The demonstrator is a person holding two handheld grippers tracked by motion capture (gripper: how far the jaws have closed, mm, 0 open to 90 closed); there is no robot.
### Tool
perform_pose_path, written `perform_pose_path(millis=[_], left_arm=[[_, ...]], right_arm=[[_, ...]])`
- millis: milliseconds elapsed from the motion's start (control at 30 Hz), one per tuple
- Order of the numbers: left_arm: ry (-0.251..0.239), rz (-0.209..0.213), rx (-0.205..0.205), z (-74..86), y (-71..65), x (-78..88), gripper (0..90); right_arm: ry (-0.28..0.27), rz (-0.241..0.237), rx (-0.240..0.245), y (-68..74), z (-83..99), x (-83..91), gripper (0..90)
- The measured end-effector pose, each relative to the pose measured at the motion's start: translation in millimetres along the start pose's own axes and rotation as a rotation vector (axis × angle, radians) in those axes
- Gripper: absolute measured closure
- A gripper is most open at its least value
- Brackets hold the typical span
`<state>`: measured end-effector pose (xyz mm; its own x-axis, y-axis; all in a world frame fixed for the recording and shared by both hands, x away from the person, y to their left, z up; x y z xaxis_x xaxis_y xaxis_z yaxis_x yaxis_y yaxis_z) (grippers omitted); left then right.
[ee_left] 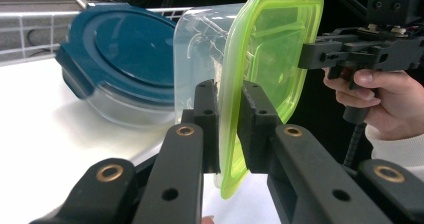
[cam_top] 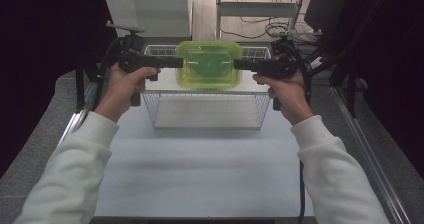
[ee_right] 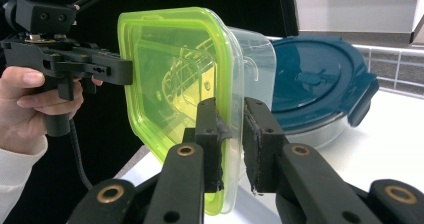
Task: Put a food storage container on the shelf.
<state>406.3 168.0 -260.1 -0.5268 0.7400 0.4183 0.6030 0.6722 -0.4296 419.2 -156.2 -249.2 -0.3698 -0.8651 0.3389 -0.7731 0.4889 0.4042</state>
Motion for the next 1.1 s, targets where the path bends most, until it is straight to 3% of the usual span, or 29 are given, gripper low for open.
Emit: perform_pose_path(millis=[367, 467, 567, 700, 900, 1100], left_arm=[[0.03, -0.002, 0.026, -34.4, 15.8, -18.9, 80.7], [0.04, 0.003, 0.062, -39.2, 24.9, -25.4, 80.7], [0.061, -0.007, 0.096, -40.3, 33.5, -32.1, 80.7], [0.069, -0.019, 0.109, -40.4, 40.5, -40.1, 80.8], [0.057, 0.004, 0.151, -41.8, 47.9, -44.2, 80.8], [0.051, 0.012, 0.229, -43.0, 55.9, -49.2, 79.5]], right_arm=[[-0.002, 0.012, -0.047, -23.5, -30.2, -5.1, 77.7], [0.003, 0.004, -0.076, -32.6, -34.4, -9.7, 77.8], [0.021, 0.001, -0.119, -42.7, -36.2, -18.0, 77.8], [0.045, 0.009, -0.176, -56.6, -34.2, -27.1, 78.1], [0.025, -0.002, -0.224, -65.6, -35.5, -29.6, 77.6], [0.009, -0.006, -0.269, -73.6, -38.7, -34.5, 77.4]])
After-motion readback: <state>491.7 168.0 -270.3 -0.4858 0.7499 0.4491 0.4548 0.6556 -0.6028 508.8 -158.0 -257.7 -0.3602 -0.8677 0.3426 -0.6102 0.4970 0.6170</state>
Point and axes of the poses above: each handheld gripper's, and its own axes: x roughly backward along the jaws, z roughly out of its underside, y roughly to its left, the point moved 2 cm from there along -x, roughly forward along the jaws, and after that the axes turned 7 degrees about -z, right-handed, at the moved point
